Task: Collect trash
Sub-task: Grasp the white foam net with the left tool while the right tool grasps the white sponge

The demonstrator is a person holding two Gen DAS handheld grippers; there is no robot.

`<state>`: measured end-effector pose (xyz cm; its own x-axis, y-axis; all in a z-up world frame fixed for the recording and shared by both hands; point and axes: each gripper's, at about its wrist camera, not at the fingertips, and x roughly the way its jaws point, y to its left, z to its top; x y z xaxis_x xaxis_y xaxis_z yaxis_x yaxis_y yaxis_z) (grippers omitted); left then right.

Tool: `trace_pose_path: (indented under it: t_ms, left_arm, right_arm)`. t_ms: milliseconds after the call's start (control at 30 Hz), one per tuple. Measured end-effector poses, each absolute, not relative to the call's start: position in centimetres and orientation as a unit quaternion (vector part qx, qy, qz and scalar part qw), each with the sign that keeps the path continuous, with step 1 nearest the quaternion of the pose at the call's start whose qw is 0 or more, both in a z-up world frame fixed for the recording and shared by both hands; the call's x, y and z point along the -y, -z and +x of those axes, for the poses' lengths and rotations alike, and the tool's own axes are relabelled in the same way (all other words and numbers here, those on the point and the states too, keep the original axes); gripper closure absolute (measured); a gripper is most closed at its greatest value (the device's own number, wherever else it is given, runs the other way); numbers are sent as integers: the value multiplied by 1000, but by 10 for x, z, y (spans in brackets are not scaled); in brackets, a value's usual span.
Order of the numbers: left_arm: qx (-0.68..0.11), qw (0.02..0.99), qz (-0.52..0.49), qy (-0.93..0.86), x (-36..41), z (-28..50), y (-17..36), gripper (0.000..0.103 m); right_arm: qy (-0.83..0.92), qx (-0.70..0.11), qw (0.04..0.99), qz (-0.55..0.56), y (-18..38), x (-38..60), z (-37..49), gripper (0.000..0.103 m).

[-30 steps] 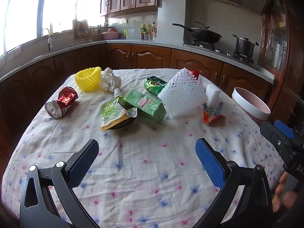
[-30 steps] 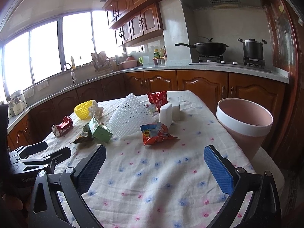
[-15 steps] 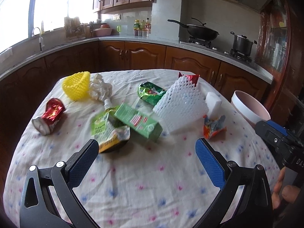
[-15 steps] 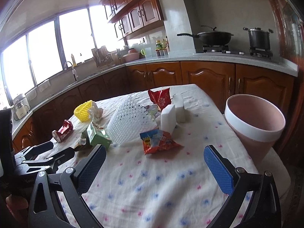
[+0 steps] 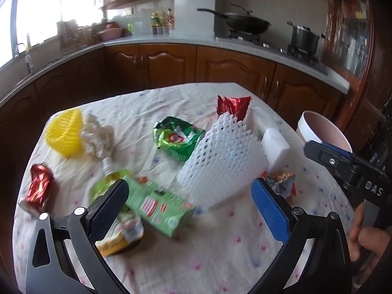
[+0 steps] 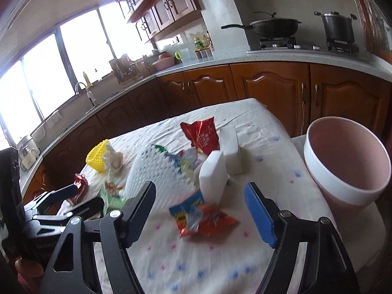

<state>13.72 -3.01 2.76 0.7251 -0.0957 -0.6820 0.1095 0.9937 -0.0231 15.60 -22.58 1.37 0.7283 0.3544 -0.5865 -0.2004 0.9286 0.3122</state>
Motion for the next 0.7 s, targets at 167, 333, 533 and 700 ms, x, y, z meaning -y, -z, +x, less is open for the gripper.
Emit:
trace_pose_path:
  t_ms: [167,333,533,700]
  left_arm:
    - [-386,920,26,65,38,162,-20,8]
    - [-412,907,22,81,39,183,-10,17]
    - [-439,892,17,107,43,191,2,81]
    - [-439,890,-10,122,36,186,-4,102]
  right_arm:
    - [-149,-366,910,121,-2,223,185,48]
    - [-155,-390,899,125,12,221,202,52]
    - [-158,-406,891,132,23,221,212,81]
    - [-165,-388,897,135,14,224,206,82]
